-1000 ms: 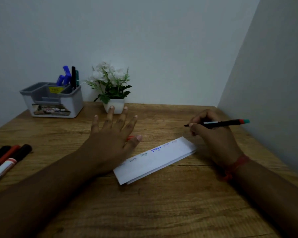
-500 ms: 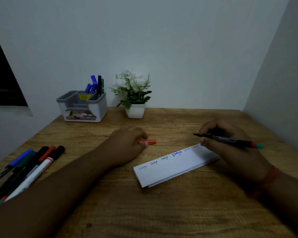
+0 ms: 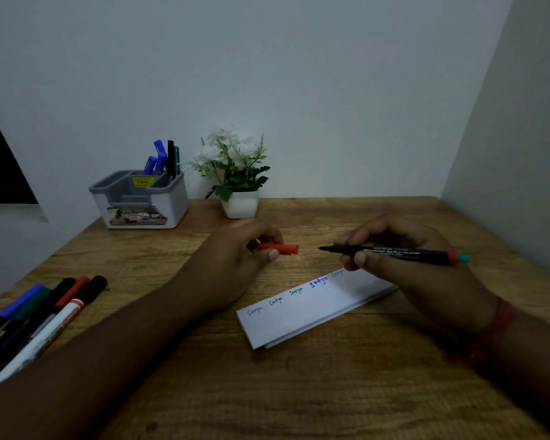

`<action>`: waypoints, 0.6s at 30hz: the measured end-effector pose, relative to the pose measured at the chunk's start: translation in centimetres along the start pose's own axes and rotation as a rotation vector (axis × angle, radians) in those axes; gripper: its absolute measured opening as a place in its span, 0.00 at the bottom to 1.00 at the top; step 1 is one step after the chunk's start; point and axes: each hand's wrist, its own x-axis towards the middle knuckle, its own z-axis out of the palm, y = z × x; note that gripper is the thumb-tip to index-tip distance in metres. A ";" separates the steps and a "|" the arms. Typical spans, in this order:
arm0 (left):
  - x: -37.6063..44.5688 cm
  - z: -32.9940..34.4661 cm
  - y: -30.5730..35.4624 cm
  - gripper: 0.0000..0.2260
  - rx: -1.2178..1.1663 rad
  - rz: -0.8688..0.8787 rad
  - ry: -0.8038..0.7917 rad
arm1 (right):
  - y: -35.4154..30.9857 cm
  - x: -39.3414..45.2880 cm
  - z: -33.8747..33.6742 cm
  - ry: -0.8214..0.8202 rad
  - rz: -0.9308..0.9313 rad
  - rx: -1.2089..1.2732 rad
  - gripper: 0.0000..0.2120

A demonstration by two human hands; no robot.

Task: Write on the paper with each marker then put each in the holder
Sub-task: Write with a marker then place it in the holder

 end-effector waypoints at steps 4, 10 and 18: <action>-0.2 0.1 0.6 0.07 -0.069 0.007 0.006 | 0.1 -0.1 0.0 -0.060 -0.026 0.046 0.08; -0.4 0.2 1.0 0.06 -0.076 0.064 -0.040 | -0.2 -0.1 0.3 -0.071 -0.024 0.072 0.08; -0.5 0.4 1.5 0.06 -0.064 0.147 -0.060 | 0.0 0.0 0.4 -0.115 -0.028 0.043 0.08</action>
